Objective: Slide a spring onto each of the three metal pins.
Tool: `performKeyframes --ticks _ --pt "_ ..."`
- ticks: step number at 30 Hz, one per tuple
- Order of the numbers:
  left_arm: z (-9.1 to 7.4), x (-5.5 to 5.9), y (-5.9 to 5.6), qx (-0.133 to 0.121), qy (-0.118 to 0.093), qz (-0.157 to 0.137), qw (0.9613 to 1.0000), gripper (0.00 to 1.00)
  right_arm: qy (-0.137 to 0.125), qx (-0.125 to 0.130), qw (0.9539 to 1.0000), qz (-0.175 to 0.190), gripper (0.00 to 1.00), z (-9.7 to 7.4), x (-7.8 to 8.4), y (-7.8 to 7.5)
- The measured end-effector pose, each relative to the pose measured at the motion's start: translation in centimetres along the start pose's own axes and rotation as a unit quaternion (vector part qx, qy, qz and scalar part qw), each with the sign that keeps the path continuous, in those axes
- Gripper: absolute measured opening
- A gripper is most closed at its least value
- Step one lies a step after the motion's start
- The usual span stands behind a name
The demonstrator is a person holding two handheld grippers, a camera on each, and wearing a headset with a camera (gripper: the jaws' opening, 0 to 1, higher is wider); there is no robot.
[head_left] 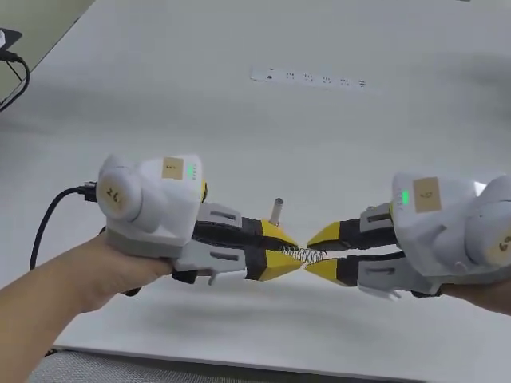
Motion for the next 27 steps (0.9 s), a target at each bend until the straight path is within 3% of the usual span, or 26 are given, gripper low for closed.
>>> performKeyframes --ticks 16,21,27 --pt "-0.3 -0.3 0.1 0.005 0.000 0.004 1.0000 0.02 -0.015 0.002 0.9997 0.019 0.07 -0.5 0.2 0.1" --pt "-0.1 0.1 0.2 0.005 0.007 0.005 0.9999 0.02 -0.022 -0.009 0.9995 0.022 0.06 -1.1 0.0 -0.3" --pt "0.0 0.0 0.3 0.006 -0.001 -0.003 1.0000 0.02 -0.030 -0.012 0.9991 0.027 0.06 -1.8 -0.5 -0.6"
Point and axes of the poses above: the centre of the closed fingertips' face, and the gripper's own axes: z roughly forward along the fingers, y roughly to its left, x roughly out of its underside, the point moved 10 cm from there along -z, roughly backward along the fingers, and after that the axes turned 10 degrees about -z, right-handed, at the moved point
